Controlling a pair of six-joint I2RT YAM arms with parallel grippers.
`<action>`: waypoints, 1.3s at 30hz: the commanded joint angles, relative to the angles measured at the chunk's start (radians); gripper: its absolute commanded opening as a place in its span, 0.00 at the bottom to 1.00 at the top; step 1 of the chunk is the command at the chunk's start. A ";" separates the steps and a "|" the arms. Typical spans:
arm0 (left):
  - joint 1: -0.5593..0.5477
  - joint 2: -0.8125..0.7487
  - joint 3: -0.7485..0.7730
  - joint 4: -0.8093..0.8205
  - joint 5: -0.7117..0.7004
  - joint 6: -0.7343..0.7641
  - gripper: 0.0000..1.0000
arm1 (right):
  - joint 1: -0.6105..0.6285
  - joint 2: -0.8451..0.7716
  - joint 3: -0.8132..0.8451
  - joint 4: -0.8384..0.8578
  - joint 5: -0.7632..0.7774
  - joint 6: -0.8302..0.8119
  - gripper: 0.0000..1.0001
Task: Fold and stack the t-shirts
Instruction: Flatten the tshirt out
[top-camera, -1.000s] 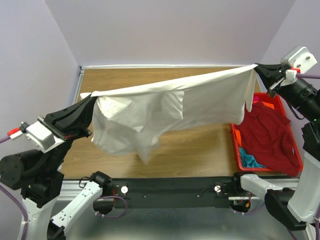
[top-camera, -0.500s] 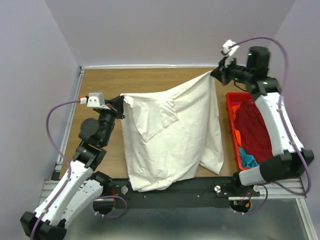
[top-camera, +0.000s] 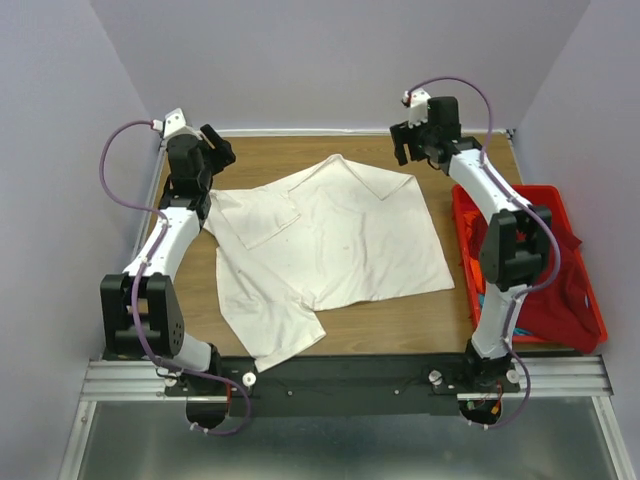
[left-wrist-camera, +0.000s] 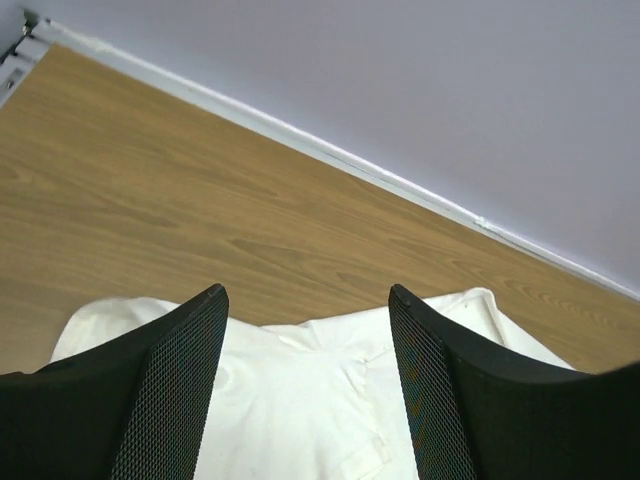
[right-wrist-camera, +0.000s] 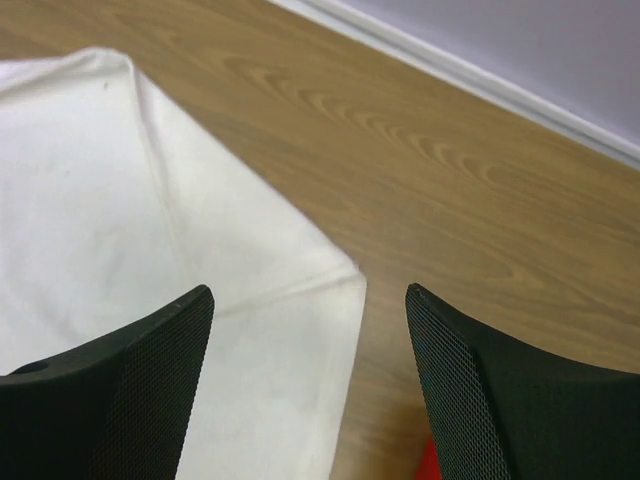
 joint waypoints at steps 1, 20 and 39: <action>-0.003 -0.066 0.017 -0.071 0.052 0.115 0.73 | -0.031 -0.183 -0.164 0.002 -0.195 -0.051 0.84; -0.267 -0.405 -0.284 -0.171 0.149 0.490 0.65 | 0.201 -0.516 -0.849 -0.399 -0.488 -0.814 0.79; -0.290 -0.626 -0.393 -0.137 -0.033 0.513 0.68 | 0.435 -0.528 -1.066 -0.177 -0.125 -0.708 0.42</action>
